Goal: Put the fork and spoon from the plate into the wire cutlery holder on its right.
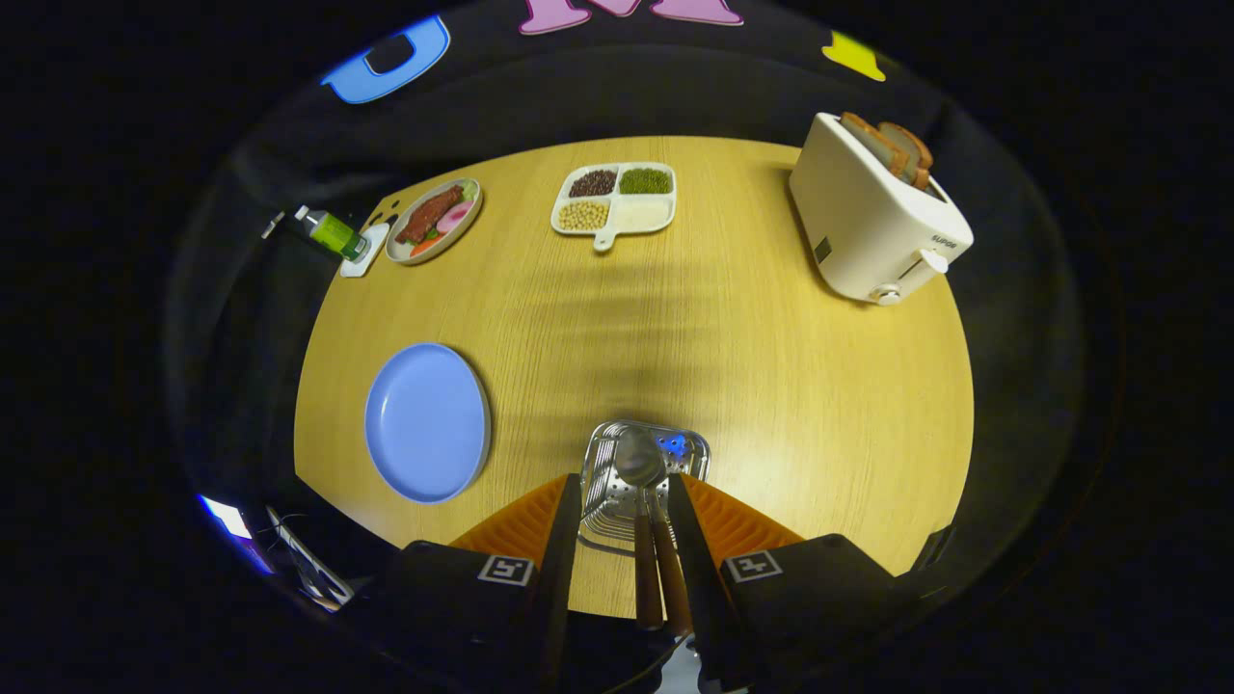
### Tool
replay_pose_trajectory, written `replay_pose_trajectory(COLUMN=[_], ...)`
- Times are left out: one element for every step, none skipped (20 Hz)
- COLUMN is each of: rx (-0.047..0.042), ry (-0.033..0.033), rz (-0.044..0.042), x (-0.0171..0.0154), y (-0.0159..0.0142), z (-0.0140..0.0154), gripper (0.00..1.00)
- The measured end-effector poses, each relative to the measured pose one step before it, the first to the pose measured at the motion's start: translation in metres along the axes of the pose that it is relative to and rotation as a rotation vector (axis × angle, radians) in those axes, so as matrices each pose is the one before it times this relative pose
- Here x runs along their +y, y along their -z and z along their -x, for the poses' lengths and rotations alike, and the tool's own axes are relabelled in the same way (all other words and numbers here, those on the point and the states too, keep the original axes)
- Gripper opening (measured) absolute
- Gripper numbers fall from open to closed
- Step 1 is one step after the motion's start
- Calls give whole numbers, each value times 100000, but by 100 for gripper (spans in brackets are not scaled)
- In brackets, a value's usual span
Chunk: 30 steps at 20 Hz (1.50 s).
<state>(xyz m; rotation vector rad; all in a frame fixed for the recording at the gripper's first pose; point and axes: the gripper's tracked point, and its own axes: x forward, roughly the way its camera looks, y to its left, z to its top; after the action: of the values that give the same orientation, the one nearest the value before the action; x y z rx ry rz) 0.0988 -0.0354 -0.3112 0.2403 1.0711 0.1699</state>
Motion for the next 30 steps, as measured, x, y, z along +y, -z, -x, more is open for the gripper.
replay_pose_trajectory(rx=[-4963,-4995,-4718,-4772,-5443,-4445,-4801,-4135,-3776,-3829,-3731,-3846,-4299,-4450,-4779,-3636,-4146,-4010,-3409,-2292,-1664,-1284,-1265,-1661,-1360,-1242,-485,-87,-1090,-1076], ry=[407,213,98,37,356,541,499,569,348,480,293,278,186,72,-209,-117,251,246,92,-208,-106,177,475,1072,920,788,1126,541,1377,1410], rz=[-870,-744,-493,-335,-51,-149,45,287,895,1272,1843,2122,2102,2072,2312,1990,2179,1729,1297,582,424,-119,-191,-345,-487,-406,-140,-35,-76,-281], x=[183,200,246,248,195,119,196,127,159,152,322,283,333,408,544,405,345,334,406,421,231,102,-65,-233,-283,-257,-414,-319,-414,-475], y=[-468,-611,-618,-652,-779,-636,-654,-694,-696,-815,-693,-867,-1033,-1187,-1257,-1066,-1152,-1152,-913,-633,-503,-426,-471,-533,-429,-541,-280,-206,-532,-306], z=[1097,1152,1261,1117,1298,964,1179,1022,978,830,815,794,800,853,863,760,874,786,806,676,461,545,448,332,199,260,145,404,140,327], gripper=[60,67,74,79,87,91,97,98,99,98,99,99,99,99,99,99,99,99,99,99,99,98,98,99,99,99,98,98,98,98])
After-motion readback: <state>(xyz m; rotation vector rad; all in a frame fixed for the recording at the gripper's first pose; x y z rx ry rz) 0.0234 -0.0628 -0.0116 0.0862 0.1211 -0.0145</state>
